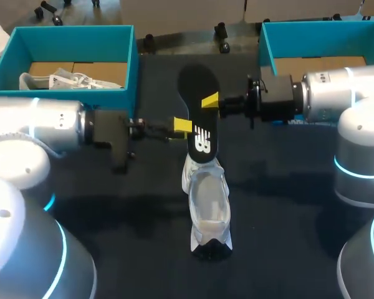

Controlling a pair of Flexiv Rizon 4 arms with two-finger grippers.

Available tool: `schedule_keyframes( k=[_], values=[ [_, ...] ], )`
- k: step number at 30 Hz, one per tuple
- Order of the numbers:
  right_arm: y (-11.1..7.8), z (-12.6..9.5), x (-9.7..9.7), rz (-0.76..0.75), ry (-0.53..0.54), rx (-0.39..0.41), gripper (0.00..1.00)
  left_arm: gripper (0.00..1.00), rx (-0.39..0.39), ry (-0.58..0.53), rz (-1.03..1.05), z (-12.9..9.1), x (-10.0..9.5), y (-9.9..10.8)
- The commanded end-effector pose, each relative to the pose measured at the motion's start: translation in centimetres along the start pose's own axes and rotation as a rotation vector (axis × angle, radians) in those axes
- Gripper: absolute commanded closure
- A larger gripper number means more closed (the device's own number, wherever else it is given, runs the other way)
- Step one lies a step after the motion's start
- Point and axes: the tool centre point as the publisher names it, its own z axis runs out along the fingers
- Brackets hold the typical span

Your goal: Take the shoe out of the shoebox, open the shoe tongue, remove and reinsert the insole, then place the shoe into the shoebox

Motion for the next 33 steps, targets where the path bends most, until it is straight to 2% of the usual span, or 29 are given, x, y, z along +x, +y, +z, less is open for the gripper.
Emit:
schedule_keyframes(
  k=[1,3,8,11,23,28,31,33],
  values=[
    [0.0,-0.2,-0.6,-0.007,-0.004,0.006,1.00,0.00,0.048,0.084,-0.055,-3.4,-0.7,1.0],
    [0.1,-0.2,-1.1,-0.008,-0.003,0.006,1.00,0.00,0.080,0.146,-0.099,-4.1,-0.3,1.4],
    [0.2,-0.1,-1.9,-0.006,0.002,0.007,1.00,0.00,0.104,0.232,-0.168,-5.7,-0.2,3.1],
    [0.1,-0.1,-2.5,-0.003,-0.012,-0.017,1.00,0.00,0.104,0.232,-0.168,-5.7,-0.2,3.1],
    [0.1,-0.1,-2.5,-0.003,-0.012,-0.017,1.00,0.00,0.109,0.245,-0.208,-5.4,-0.6,3.3],
    [0.1,-0.1,-2.5,-0.003,-0.012,-0.017,1.00,0.00,0.142,0.429,-0.269,-4.1,-1.8,5.3],
    [0.1,-0.1,-2.5,-0.003,-0.012,-0.017,1.00,0.00,0.142,0.494,-0.291,-3.7,-2.5,7.2],
    [0.1,-0.1,-2.5,-0.003,-0.012,-0.017,1.00,0.00,0.122,0.482,-0.286,-3.5,-2.7,8.6]
  ],
)
